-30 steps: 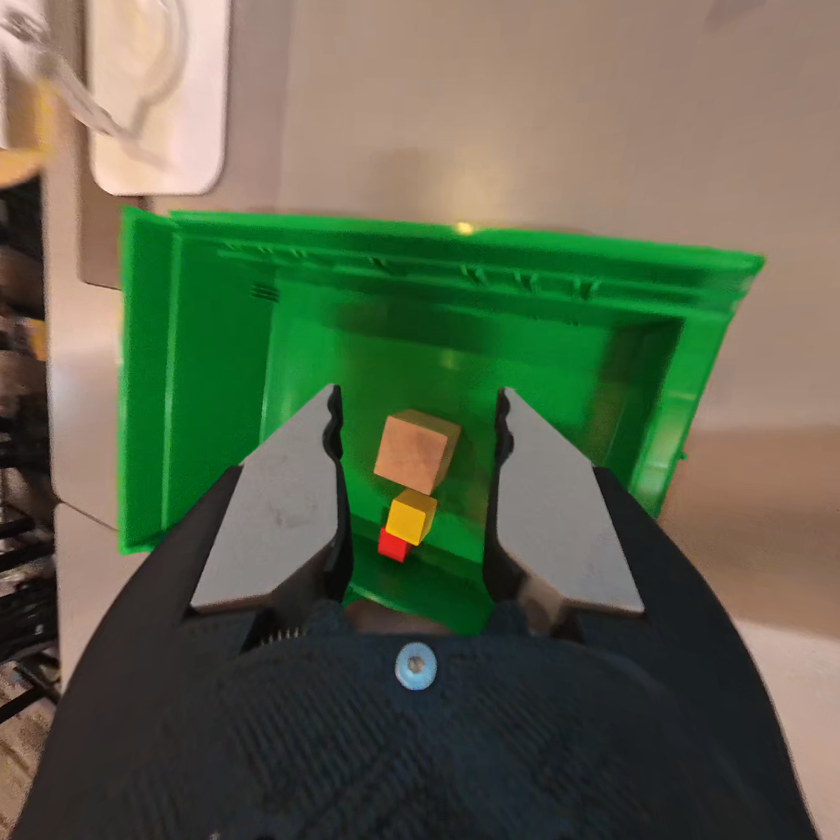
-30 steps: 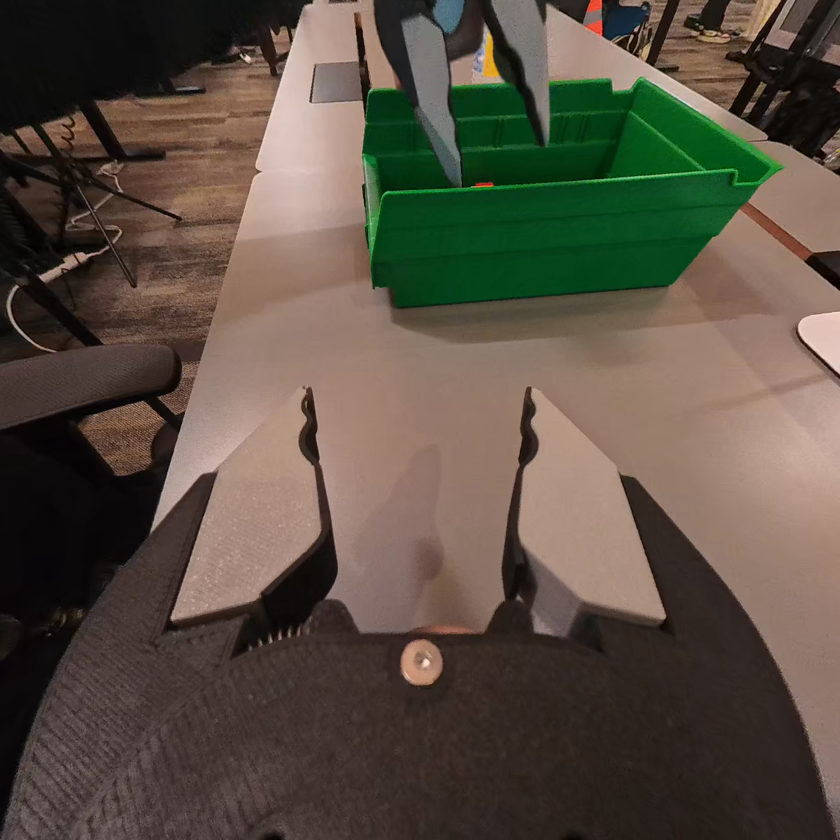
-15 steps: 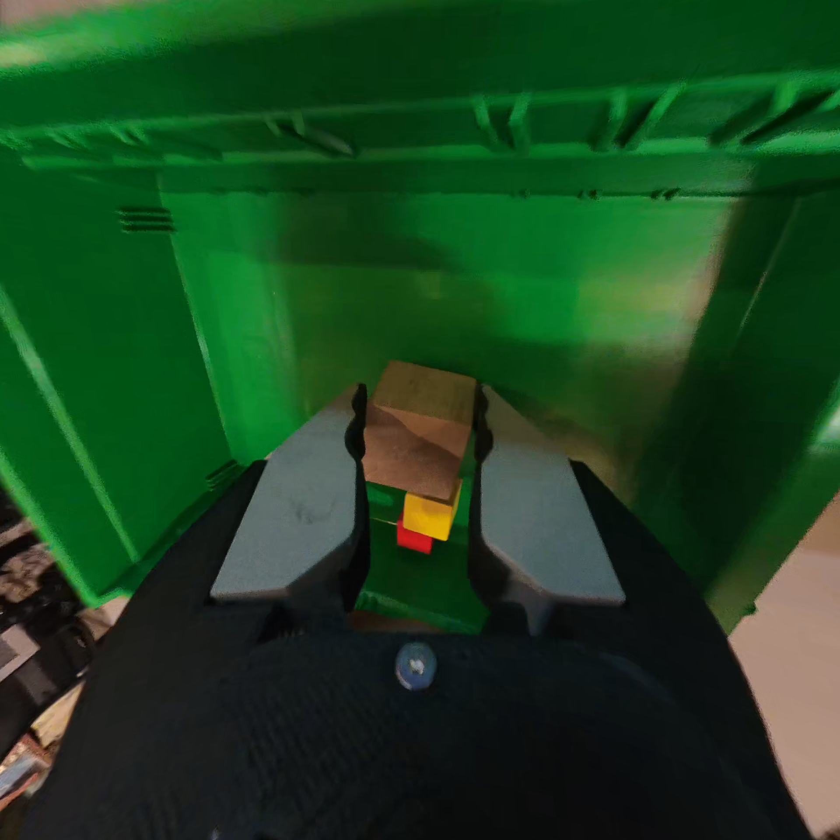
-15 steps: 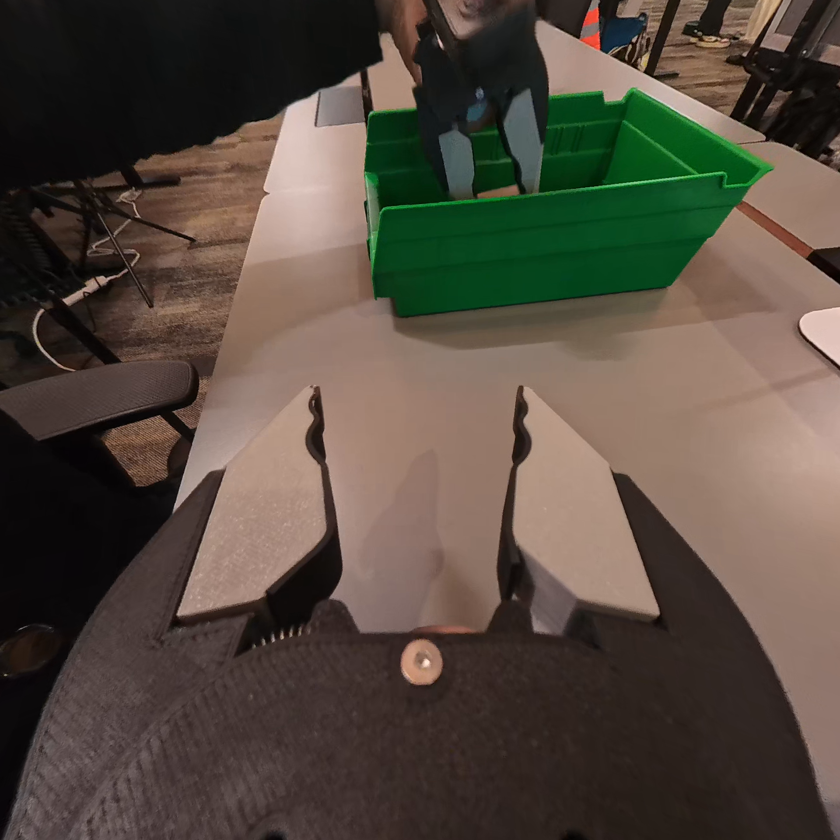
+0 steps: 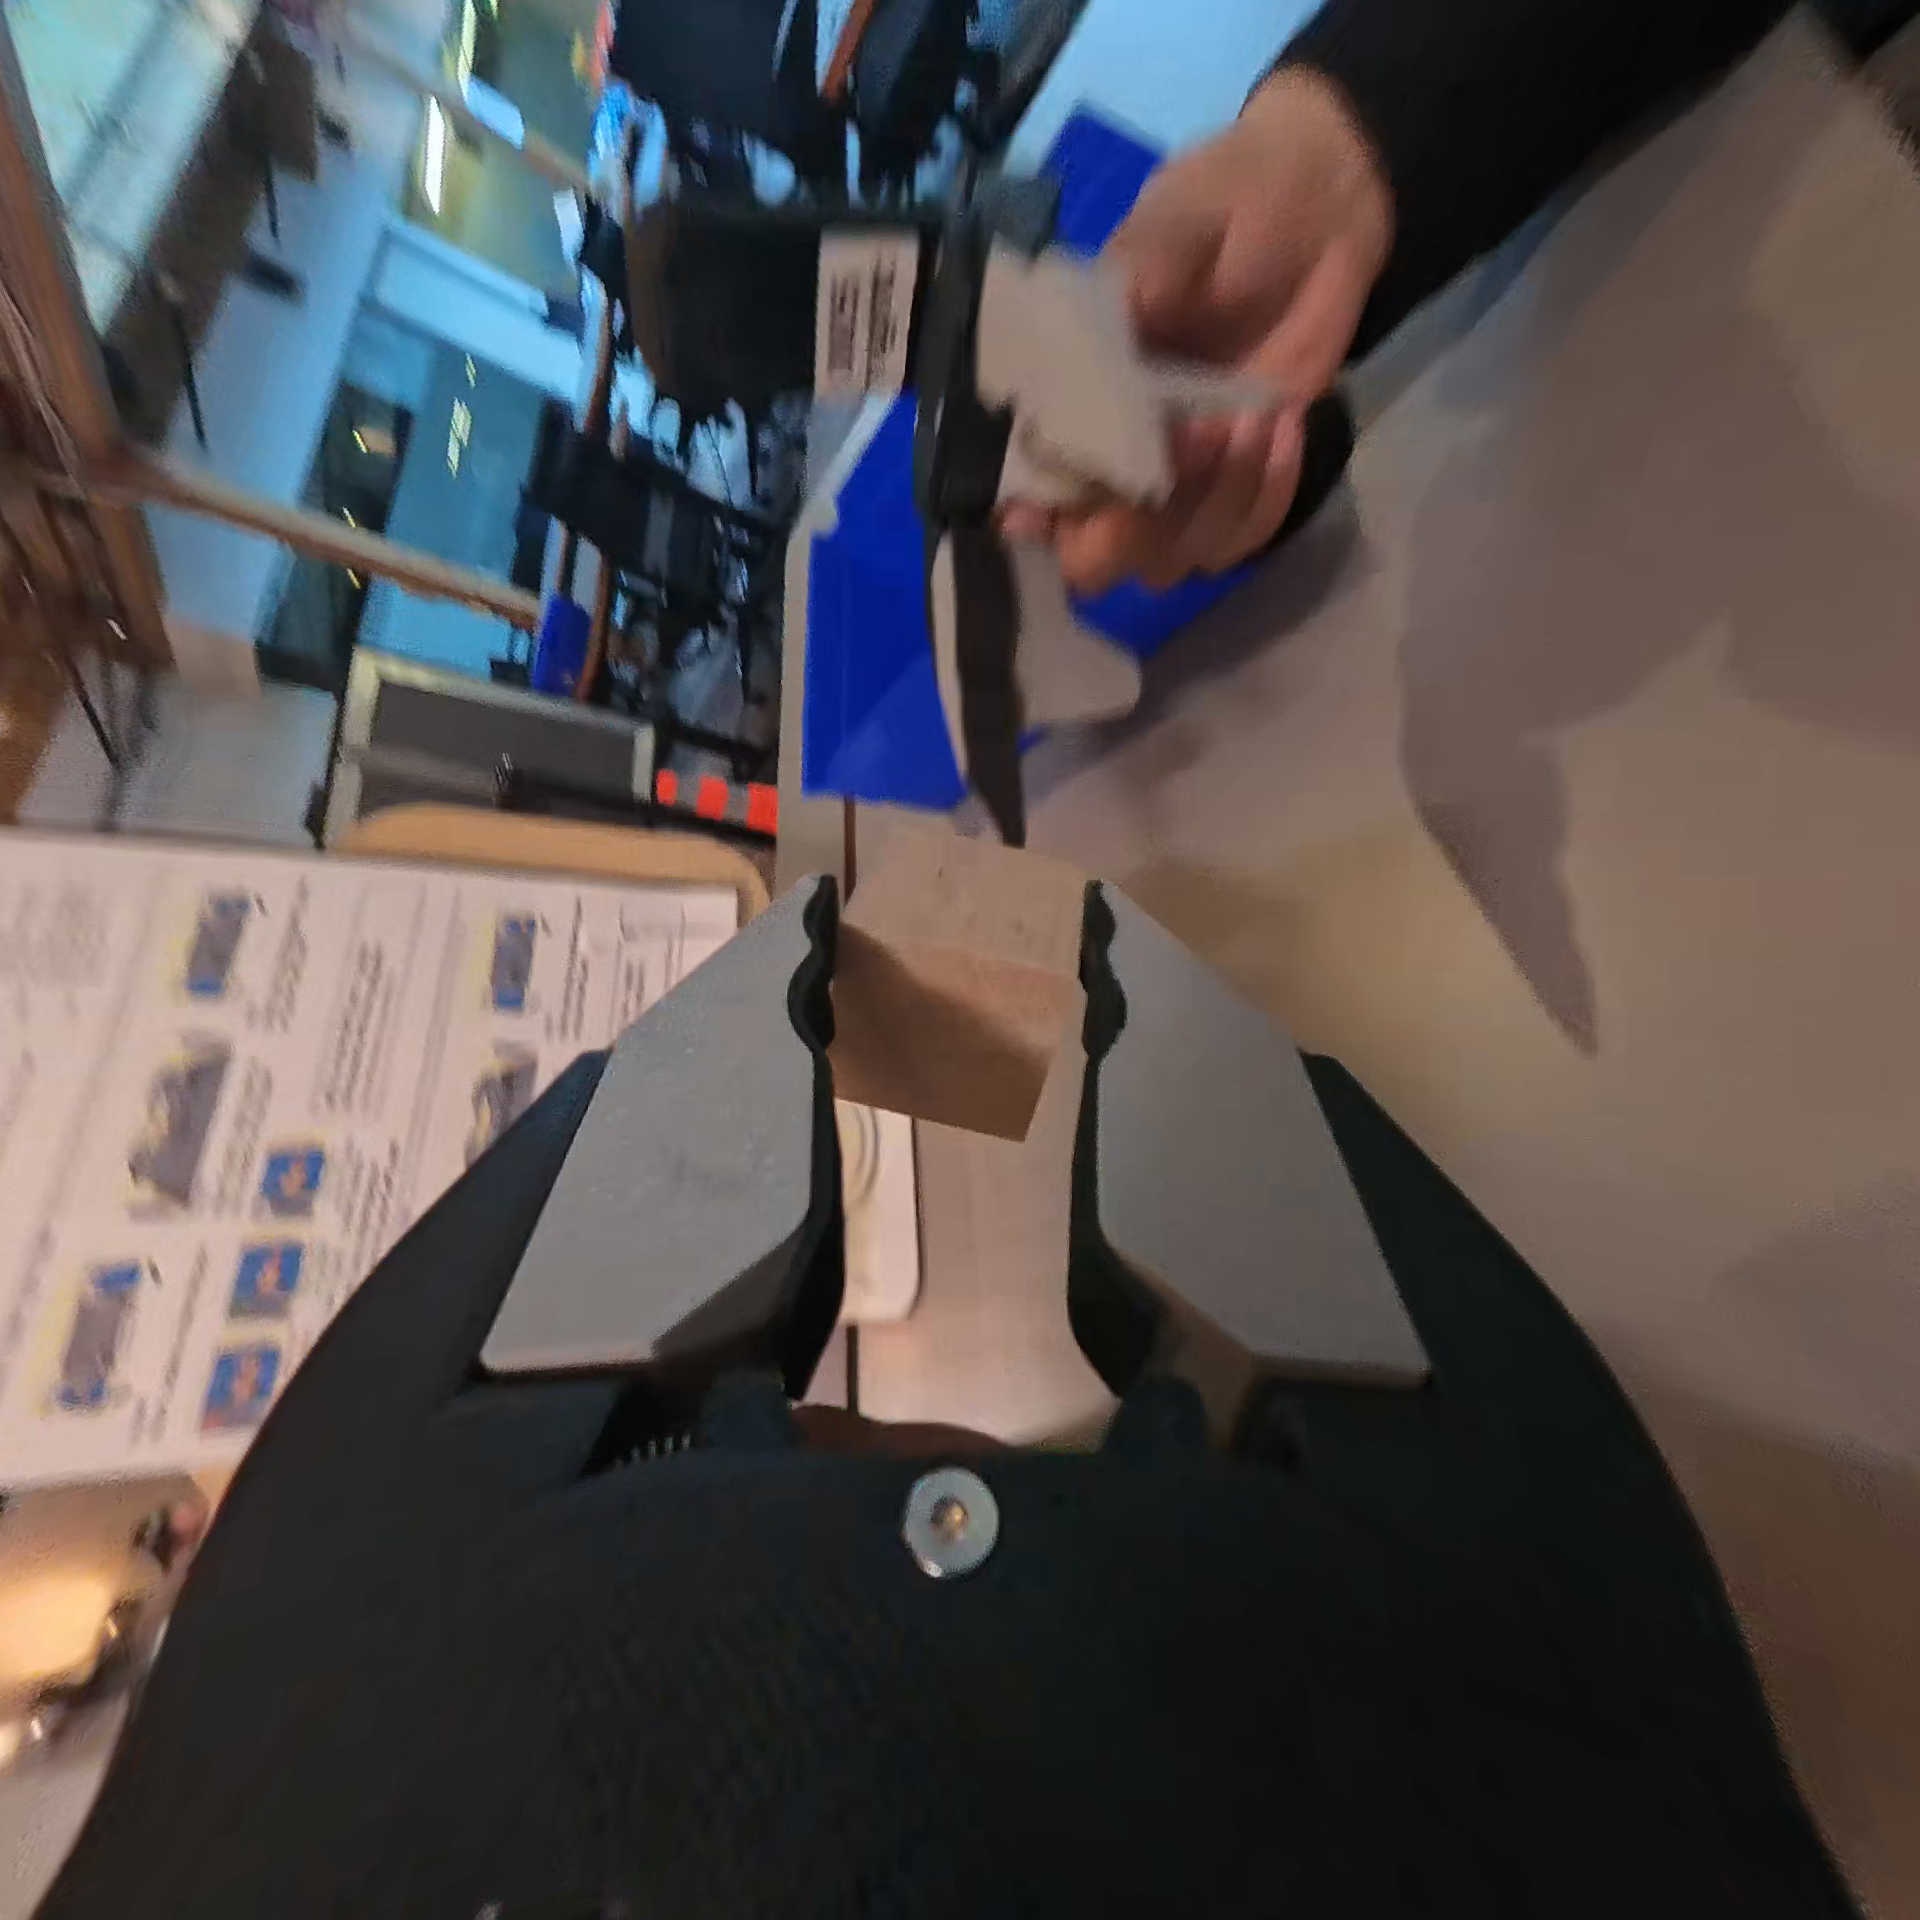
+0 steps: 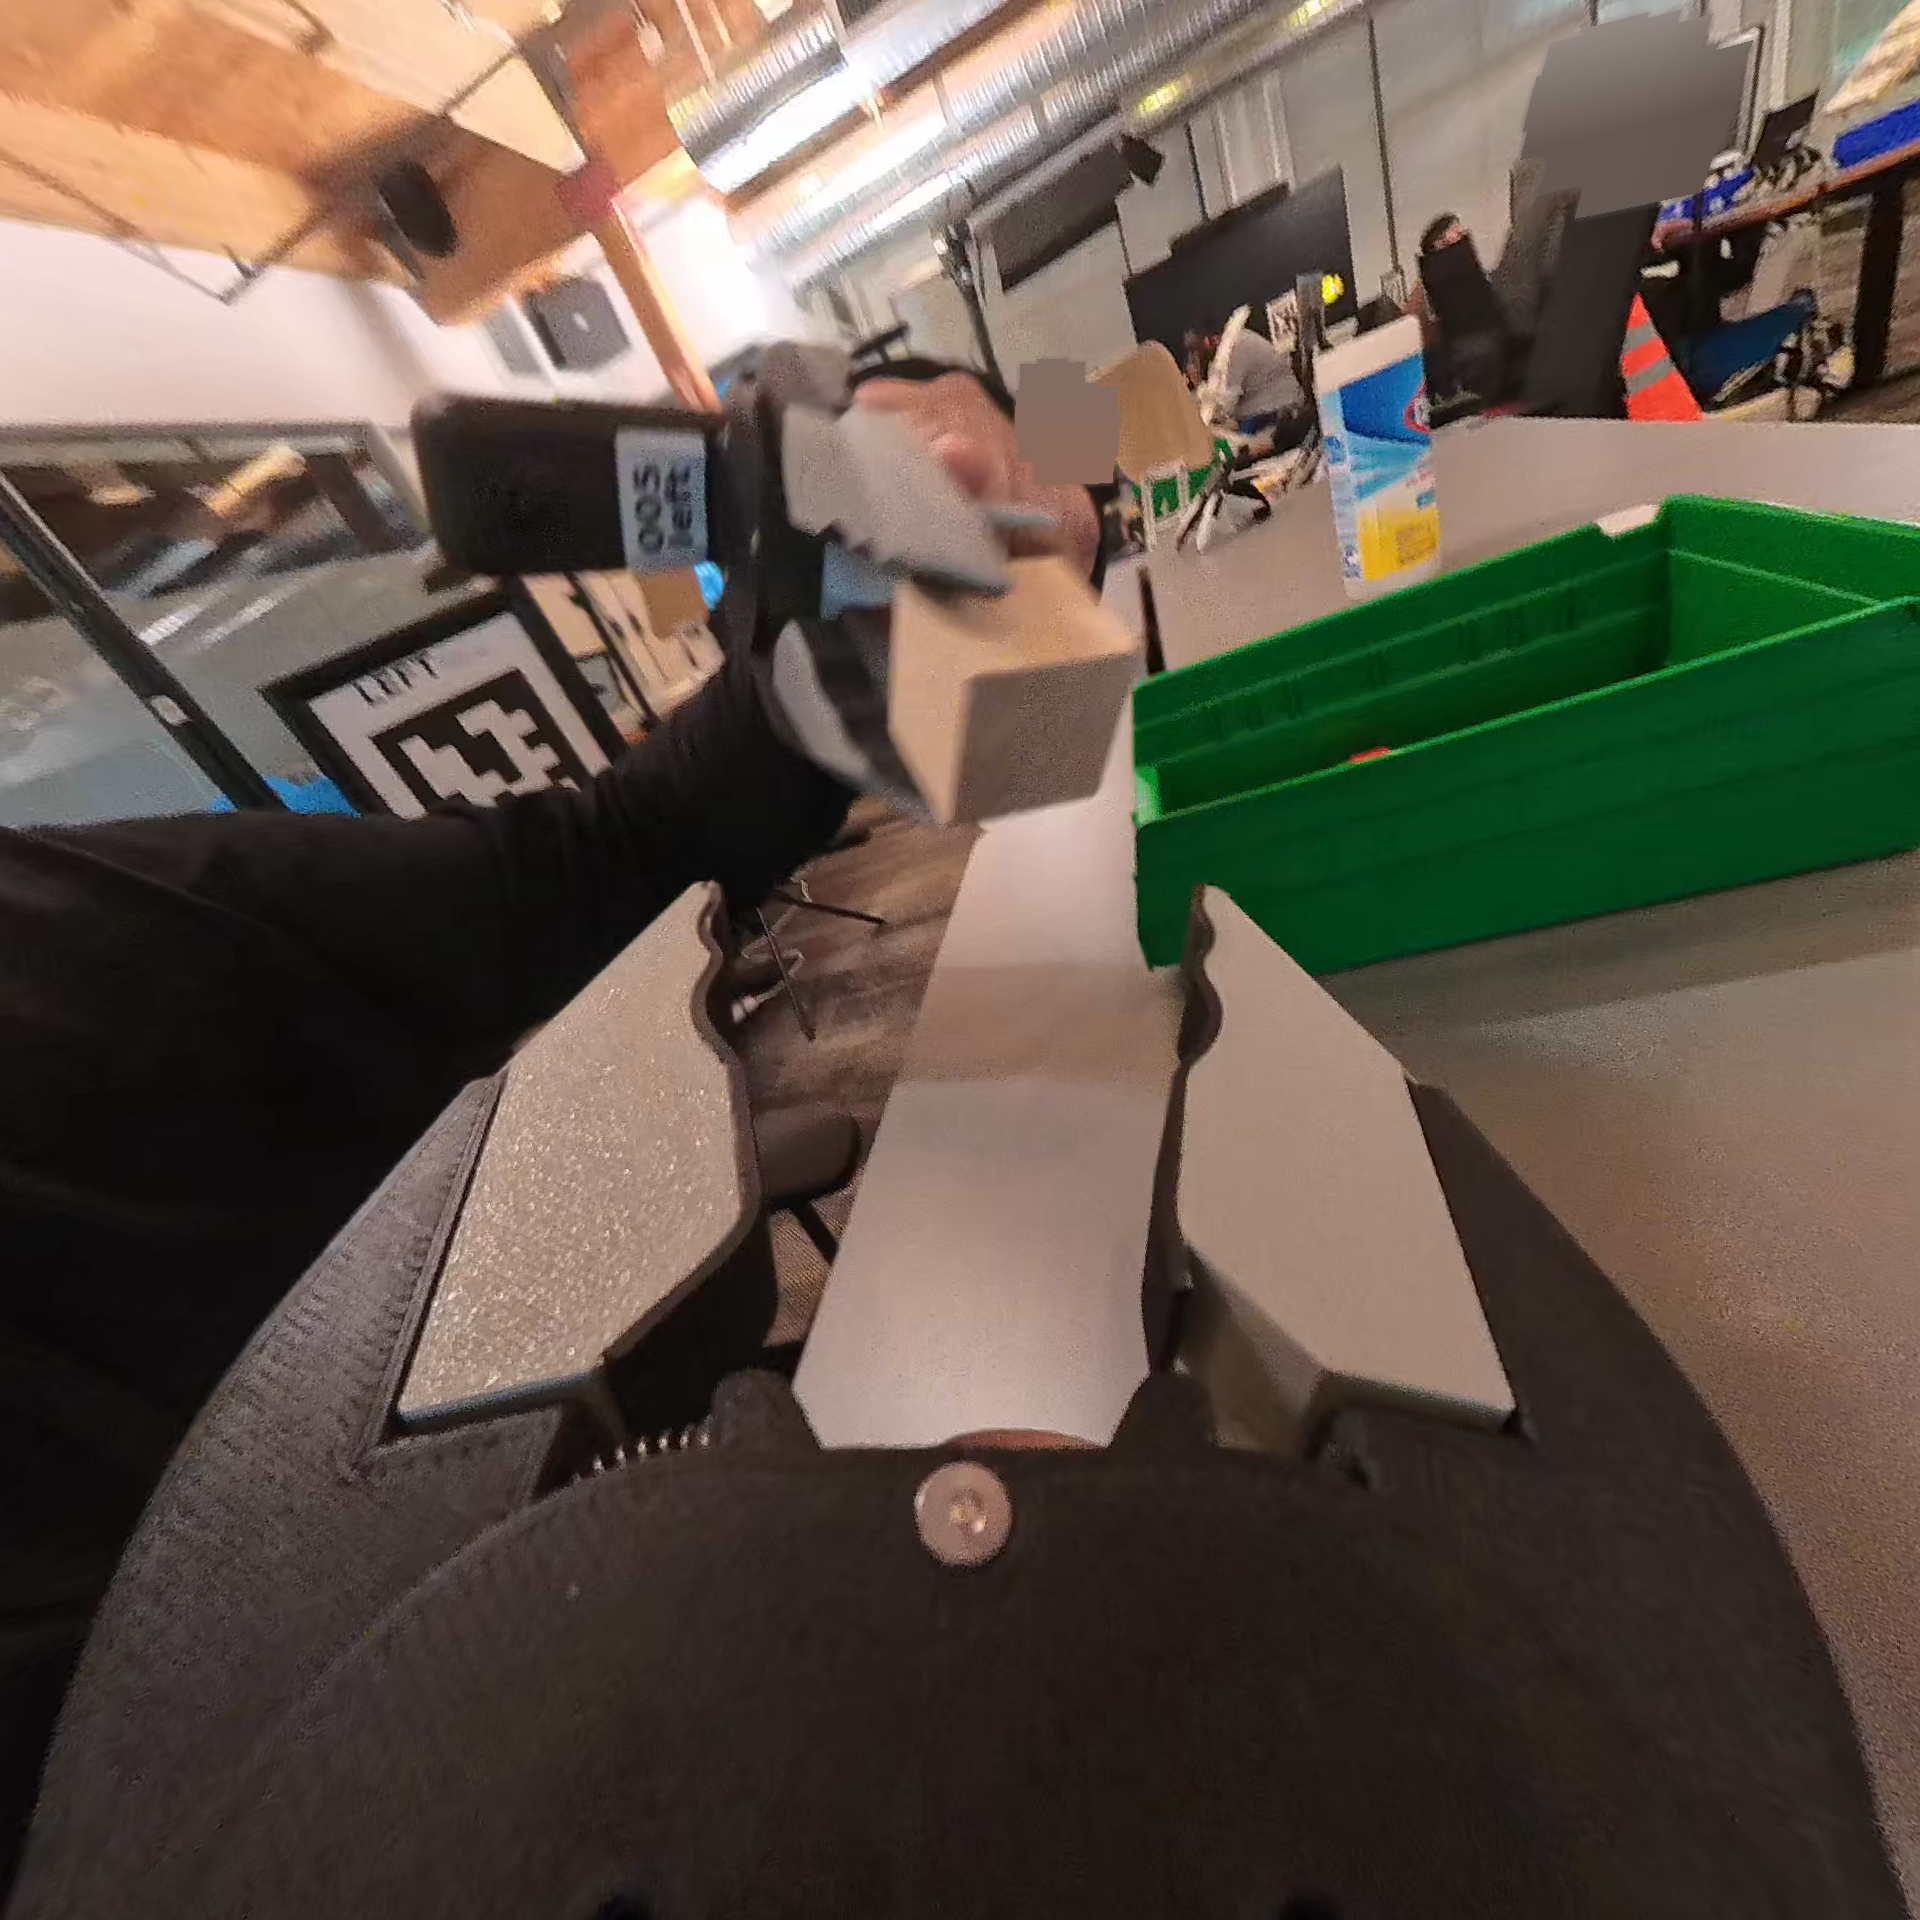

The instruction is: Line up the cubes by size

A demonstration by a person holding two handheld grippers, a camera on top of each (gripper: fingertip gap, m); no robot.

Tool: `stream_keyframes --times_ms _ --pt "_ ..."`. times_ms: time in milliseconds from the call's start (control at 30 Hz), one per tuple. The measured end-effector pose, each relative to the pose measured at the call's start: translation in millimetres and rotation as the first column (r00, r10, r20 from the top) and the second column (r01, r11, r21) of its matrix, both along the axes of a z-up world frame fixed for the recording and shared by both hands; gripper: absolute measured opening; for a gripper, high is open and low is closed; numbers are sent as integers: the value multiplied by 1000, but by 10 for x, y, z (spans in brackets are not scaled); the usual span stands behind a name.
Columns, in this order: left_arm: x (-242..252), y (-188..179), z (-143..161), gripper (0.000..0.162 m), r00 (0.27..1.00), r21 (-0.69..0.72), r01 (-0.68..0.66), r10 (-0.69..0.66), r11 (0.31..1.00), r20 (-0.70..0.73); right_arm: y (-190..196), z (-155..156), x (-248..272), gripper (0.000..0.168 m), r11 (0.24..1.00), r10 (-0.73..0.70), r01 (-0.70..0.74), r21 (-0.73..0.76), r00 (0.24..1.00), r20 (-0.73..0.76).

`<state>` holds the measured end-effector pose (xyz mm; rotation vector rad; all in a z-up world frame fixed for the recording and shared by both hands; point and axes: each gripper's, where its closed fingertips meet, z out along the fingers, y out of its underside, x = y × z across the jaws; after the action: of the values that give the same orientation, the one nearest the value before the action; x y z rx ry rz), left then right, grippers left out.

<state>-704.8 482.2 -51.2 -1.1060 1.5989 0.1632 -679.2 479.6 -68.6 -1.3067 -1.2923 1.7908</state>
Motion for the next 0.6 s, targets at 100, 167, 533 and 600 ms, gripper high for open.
stream_keyframes --times_ms 100,167,533,600 --pt "395 -160 91 45 995 51 80 -82 995 49 -40 113 54 85 995 61 -67 -74 996 -70" --pt "575 -219 80 45 990 46 120 -124 992 75 -113 190 99 80 988 112 -123 -88 986 -123" --pt "838 -18 93 44 949 58 115 -127 992 289 -1 277 261 42 996 71 -79 -39 982 -177" --pt "826 19 81 44 927 31 109 -113 994 357 56 263 256 42 1000 14 -14 0 989 -148"
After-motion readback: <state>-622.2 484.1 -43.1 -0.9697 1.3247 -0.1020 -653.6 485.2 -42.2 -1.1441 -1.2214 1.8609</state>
